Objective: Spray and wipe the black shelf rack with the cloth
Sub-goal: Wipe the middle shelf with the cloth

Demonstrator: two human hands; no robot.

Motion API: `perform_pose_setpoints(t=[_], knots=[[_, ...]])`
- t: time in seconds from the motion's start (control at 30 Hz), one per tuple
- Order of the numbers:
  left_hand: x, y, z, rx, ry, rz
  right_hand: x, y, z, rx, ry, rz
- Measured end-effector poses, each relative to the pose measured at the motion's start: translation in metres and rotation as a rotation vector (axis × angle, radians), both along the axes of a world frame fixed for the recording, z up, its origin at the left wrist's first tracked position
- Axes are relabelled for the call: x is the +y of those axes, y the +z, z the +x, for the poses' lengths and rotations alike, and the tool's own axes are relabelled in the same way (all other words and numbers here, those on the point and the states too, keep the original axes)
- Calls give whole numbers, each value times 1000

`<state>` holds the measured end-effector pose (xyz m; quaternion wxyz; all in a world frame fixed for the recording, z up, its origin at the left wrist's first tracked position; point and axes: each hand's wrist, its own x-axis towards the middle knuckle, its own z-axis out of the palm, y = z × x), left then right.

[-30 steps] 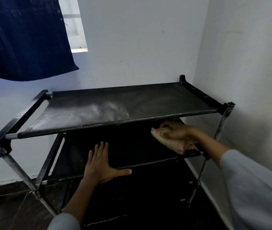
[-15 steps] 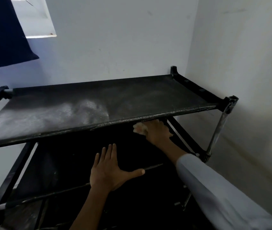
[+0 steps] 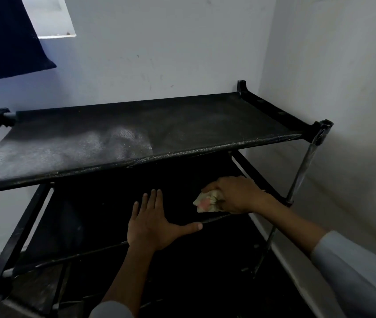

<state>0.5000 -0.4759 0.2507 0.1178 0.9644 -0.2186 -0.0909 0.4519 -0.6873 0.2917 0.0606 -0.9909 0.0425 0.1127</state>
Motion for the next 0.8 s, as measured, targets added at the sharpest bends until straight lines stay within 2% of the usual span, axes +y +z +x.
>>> perform_pose_setpoints(t=[0.13, 0.3, 0.4, 0.53, 0.73, 0.8], knots=[[-1, 0, 1, -7, -3, 19, -8, -14, 19, -132, -118, 119], [1, -2, 1, -16, -6, 11, -18, -4, 69, -282, -265, 55], [1, -2, 1, -3, -10, 10, -36, -6, 87, -422, -304, 220], [2, -1, -1, -4, 9, 17, -49, -20, 74, -244, -244, 84], [1, 2, -5, 7, 58, 23, -47, -7, 1, 64, -144, -85], [1, 3, -5, 9, 66, 21, -47, -3, -9, 92, -145, -133]])
